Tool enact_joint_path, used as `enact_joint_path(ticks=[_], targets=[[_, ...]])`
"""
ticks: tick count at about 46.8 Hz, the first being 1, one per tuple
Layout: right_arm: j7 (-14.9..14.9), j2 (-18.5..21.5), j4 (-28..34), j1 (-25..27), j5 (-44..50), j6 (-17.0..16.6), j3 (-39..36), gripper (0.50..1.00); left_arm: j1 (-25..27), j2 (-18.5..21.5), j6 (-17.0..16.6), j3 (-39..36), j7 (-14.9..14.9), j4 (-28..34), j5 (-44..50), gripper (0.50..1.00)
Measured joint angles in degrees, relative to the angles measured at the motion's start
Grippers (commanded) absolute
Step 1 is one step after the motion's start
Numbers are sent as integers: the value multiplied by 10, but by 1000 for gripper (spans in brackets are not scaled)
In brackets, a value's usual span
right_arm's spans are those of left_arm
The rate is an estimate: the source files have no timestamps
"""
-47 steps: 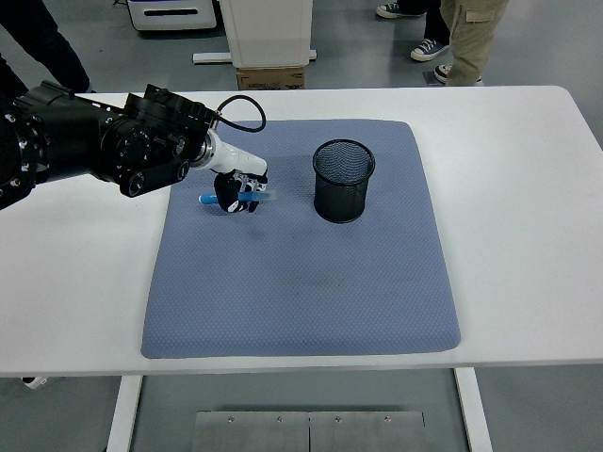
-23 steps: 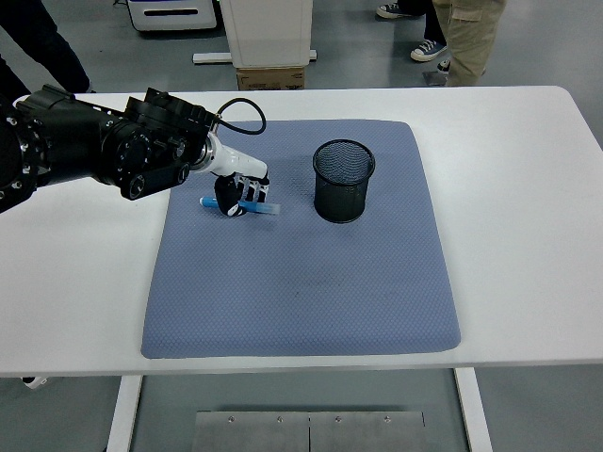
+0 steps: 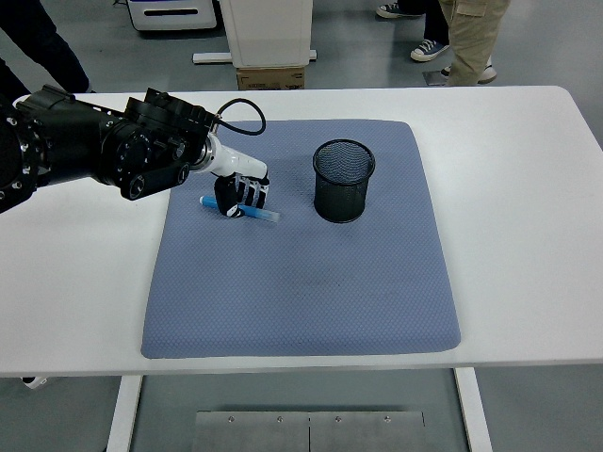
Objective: Left hand places marker in pen holder
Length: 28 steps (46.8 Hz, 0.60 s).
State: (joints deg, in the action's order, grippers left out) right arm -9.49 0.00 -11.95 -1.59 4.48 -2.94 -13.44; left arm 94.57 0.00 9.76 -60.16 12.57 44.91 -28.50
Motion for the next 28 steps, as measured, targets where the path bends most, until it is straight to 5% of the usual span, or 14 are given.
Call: enact_joint_path(ticks=[28], targets=[[0,0,0,0,0,0,0,1000,2,0,1,0,1,0,-7,500]])
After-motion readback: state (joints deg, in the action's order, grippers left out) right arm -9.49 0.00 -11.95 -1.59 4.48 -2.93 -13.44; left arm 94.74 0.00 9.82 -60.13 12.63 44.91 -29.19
